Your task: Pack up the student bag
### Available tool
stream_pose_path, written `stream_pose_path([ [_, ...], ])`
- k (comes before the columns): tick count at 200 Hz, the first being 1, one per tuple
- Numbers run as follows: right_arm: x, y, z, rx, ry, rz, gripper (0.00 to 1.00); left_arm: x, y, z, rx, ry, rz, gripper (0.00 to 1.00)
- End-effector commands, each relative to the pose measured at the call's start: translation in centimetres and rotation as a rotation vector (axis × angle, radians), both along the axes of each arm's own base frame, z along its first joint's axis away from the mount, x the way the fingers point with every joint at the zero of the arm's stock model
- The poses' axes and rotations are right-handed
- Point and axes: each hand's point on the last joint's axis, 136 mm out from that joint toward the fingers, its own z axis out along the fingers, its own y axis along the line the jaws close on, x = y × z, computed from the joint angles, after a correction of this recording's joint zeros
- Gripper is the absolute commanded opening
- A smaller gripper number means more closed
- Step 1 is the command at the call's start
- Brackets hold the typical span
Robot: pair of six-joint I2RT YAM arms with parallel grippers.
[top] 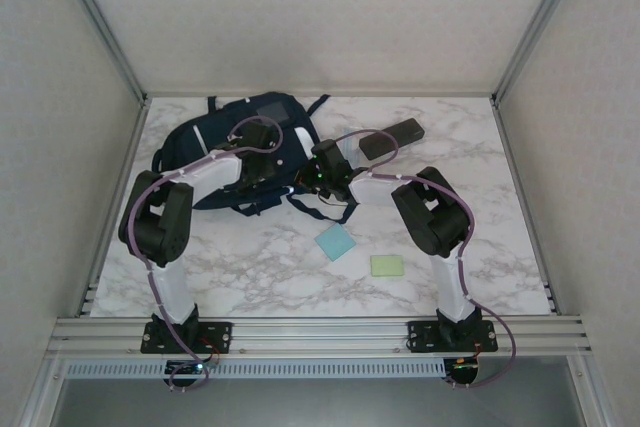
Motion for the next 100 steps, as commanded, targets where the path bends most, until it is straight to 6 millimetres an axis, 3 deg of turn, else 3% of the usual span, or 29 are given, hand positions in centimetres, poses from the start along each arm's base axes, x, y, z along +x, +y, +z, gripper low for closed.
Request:
stream_pose_path([
  [1, -6.7, 1.2, -5.6, -0.081, 0.209, 0.163, 0.0, -5.1, -1.7, -5.4, 0.009, 0.267, -0.056, 0.68],
  [34, -6.7, 0.8, -5.5, -0.088, 0.204, 0.154, 0.0, -3.4, -3.6, -5.6, -0.01, 0.259, -0.072, 0.67],
  [59, -6.6, 0.8, -5.2, -0.097, 0.203, 0.167, 0.0, -3.9, -2.9, -6.3, 0.037, 0.282, -0.075, 0.66],
  [100, -6.4, -2.7, -1.8, -0.308, 0.086, 0.231, 0.02, -3.2, -3.8, -1.0, -0.08, 0.174, -0.071, 0.74],
])
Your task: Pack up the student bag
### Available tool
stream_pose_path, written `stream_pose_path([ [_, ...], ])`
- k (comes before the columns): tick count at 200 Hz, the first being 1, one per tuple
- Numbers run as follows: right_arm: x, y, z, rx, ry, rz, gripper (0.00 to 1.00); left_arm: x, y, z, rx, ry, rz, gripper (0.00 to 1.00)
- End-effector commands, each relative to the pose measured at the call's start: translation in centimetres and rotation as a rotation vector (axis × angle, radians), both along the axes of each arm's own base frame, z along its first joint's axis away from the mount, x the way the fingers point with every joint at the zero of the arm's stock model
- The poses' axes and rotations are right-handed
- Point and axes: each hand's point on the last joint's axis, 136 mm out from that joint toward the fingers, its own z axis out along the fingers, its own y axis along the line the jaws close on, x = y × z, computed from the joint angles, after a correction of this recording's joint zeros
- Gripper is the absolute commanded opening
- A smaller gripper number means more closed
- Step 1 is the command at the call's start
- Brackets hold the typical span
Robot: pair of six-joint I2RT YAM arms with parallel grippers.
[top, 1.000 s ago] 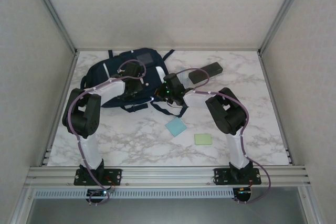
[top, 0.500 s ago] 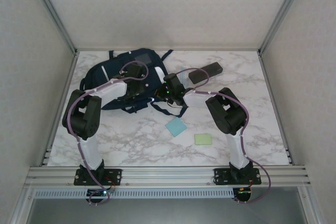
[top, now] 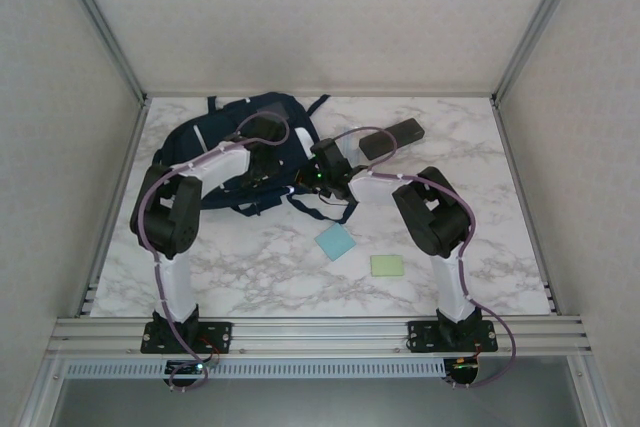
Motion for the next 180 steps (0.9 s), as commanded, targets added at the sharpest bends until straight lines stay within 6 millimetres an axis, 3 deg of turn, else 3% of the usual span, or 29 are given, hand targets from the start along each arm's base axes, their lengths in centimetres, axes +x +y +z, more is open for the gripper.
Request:
stream_pose_path([
  [1, -6.1, -2.4, -2.0, -0.253, 0.109, 0.183, 0.02, -3.3, -3.4, -0.6, -0.151, 0.106, -0.057, 0.74],
  [22, -5.7, -4.0, -0.6, -0.355, 0.075, 0.218, 0.0, -2.4, -4.1, 3.1, -0.256, 0.04, -0.055, 0.77],
  [35, -4.4, -5.1, -0.2, -0.357, 0.086, 0.21, 0.01, -2.1, -3.9, 5.1, -0.275, 0.01, -0.054, 0.78],
  [51, -4.3, -4.4, 0.4, -0.326, 0.094, 0.259, 0.14, -2.0, -3.3, 6.7, -0.274, -0.005, -0.061, 0.8],
  [67, -4.7, -3.5, 1.7, -0.298, 0.085, 0.322, 0.31, -2.5, -2.5, 7.6, -0.257, -0.007, -0.066, 0.82],
  [83, -5.2, -3.8, 3.2, -0.317, 0.071, 0.362, 0.41, -3.3, -1.4, 8.1, -0.26, -0.018, -0.048, 0.83],
  [123, -6.4, -4.7, 7.5, -0.425, 0.006, 0.445, 0.48, -5.0, 4.8, 8.0, -0.248, -0.056, 0.093, 0.86],
  [135, -6.1, -4.1, 8.5, -0.443, -0.018, 0.463, 0.48, -5.6, 6.9, 7.2, -0.243, -0.052, 0.147, 0.87],
  [160, -6.8, 1.2, 9.5, -0.424, -0.08, 0.55, 0.45, -6.5, 10.4, 5.1, -0.255, -0.037, 0.246, 0.88],
  [180, -6.2, 4.6, 8.7, -0.414, -0.106, 0.574, 0.38, -6.6, 12.5, 3.7, -0.267, -0.032, 0.318, 0.88],
])
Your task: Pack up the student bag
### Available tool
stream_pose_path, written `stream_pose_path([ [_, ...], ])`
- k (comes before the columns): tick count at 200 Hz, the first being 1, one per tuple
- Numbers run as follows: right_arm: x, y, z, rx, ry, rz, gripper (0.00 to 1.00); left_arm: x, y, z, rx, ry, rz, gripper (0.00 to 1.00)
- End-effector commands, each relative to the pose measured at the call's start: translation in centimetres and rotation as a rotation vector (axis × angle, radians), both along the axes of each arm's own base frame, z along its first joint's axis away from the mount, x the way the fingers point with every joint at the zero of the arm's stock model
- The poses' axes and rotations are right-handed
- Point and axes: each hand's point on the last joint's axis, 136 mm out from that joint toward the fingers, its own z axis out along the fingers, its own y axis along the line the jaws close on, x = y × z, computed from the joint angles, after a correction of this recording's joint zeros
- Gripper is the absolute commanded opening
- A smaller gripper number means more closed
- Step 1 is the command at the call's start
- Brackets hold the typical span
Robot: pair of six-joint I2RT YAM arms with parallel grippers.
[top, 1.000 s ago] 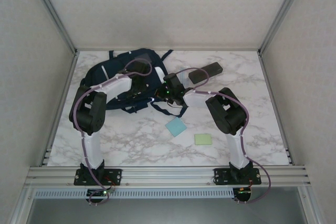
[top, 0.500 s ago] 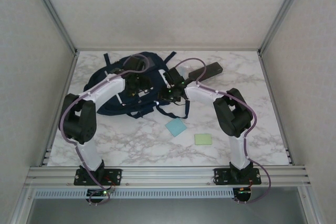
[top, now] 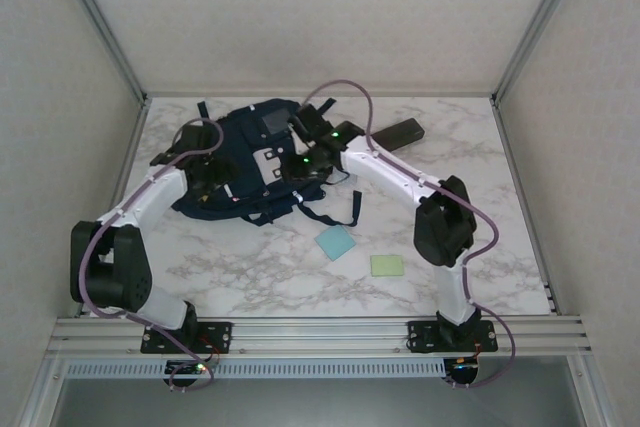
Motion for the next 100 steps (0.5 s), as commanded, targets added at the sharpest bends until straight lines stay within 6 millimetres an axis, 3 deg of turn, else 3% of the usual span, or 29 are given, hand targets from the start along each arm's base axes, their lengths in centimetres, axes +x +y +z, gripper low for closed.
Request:
stream_pose_path([
  [1, -0.9, 3.1, -2.7, -0.059, 0.015, 0.073, 0.37, -0.1, 1.9, -1.3, -0.025, -0.003, 0.075, 0.88],
  [26, -0.1, 6.3, -4.0, -0.037, -0.003, 0.082, 0.33, 0.4, 3.0, -2.5, -0.038, -0.01, 0.121, 0.87],
  [49, 0.2, 7.8, -5.9, -0.046, -0.008, 0.079, 0.3, 1.2, 2.7, -3.5, -0.06, -0.008, 0.128, 0.81],
  [100, 2.3, 6.1, -10.7, -0.187, -0.057, -0.033, 0.28, 1.3, 1.9, -5.9, -0.112, 0.02, 0.133, 0.49],
])
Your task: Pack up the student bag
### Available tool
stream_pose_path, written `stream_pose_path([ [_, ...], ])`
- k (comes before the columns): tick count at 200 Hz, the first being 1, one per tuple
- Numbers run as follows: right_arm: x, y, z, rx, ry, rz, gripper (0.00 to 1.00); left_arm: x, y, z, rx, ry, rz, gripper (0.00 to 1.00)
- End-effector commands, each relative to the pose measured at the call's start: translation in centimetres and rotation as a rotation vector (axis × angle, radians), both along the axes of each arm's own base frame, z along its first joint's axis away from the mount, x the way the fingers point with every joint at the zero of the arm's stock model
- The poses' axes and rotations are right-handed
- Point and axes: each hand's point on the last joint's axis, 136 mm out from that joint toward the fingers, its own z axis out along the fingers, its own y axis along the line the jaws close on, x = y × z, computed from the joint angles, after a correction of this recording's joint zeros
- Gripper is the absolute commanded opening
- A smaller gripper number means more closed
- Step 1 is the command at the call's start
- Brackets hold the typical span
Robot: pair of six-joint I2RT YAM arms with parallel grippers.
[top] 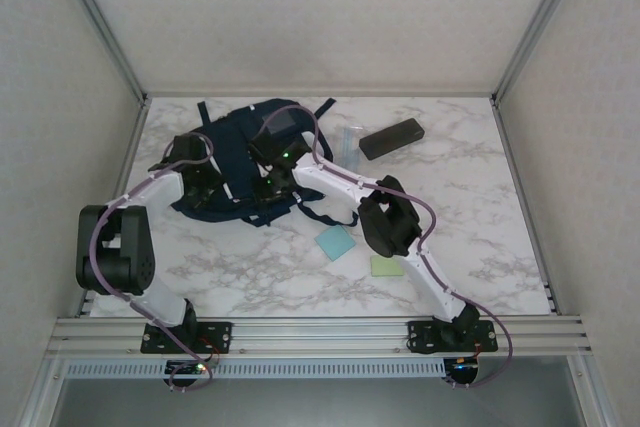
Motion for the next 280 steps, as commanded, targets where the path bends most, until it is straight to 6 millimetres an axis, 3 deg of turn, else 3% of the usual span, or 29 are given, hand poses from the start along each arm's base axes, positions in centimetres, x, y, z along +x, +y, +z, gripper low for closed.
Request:
stream_pose_path([
  [1, 2.1, -1.0, -0.2, -0.068, -0.097, -0.087, 0.28, 0.0, -0.7, -1.3, -0.055, 0.007, -0.003, 0.48],
  [35, 4.2, -2.5, -0.1, -0.142, -0.199, -0.17, 0.33, -0.9, -0.8, -2.1, -0.057, 0.027, -0.005, 0.43],
  [57, 4.9, -1.5, 0.1, -0.114, -0.227, -0.15, 0.38, -1.5, -1.0, -2.7, -0.063, 0.045, -0.007, 0.43],
  [91, 4.5, 0.0, -3.0, -0.126, -0.17, -0.124, 0.34, -1.7, -1.6, -2.7, -0.073, 0.047, -0.019, 0.43],
  [103, 4.6, -0.5, -4.2, -0.16, -0.174, -0.149, 0.29, -1.7, -1.8, -2.5, -0.072, 0.042, -0.023, 0.43],
  [125, 5.3, -2.1, -5.1, -0.213, -0.173, -0.231, 0.01, -1.6, -2.2, -2.4, -0.075, 0.041, -0.031, 0.43],
  [129, 5.4, -2.3, -5.1, -0.211, -0.165, -0.248, 0.0, -1.6, -2.2, -2.4, -0.076, 0.041, -0.029, 0.43],
  [153, 5.5, -2.1, -3.3, -0.051, -0.084, -0.342, 0.0, -1.7, -2.2, -2.8, -0.084, 0.047, -0.01, 0.43],
  [183, 5.6, -1.2, 2.2, 0.307, -0.134, -0.416, 0.0, -1.7, -1.9, -3.4, -0.089, 0.041, 0.041, 0.44],
  [194, 5.4, -1.5, 3.0, 0.388, -0.164, -0.428, 0.0, -1.5, -1.8, -3.6, -0.092, 0.037, 0.058, 0.44],
  [208, 5.3, -1.5, 2.8, 0.446, -0.161, -0.432, 0.0, -1.4, -1.9, -3.7, -0.098, 0.033, 0.071, 0.44],
  [237, 5.0, 0.3, 2.0, 0.541, -0.118, -0.367, 0.0, -0.8, -2.1, -3.4, -0.111, 0.021, 0.074, 0.45],
  [280, 4.0, 1.3, 3.0, 0.577, -0.236, -0.256, 0.0, -0.5, -2.3, -3.2, -0.113, 0.017, 0.068, 0.45],
])
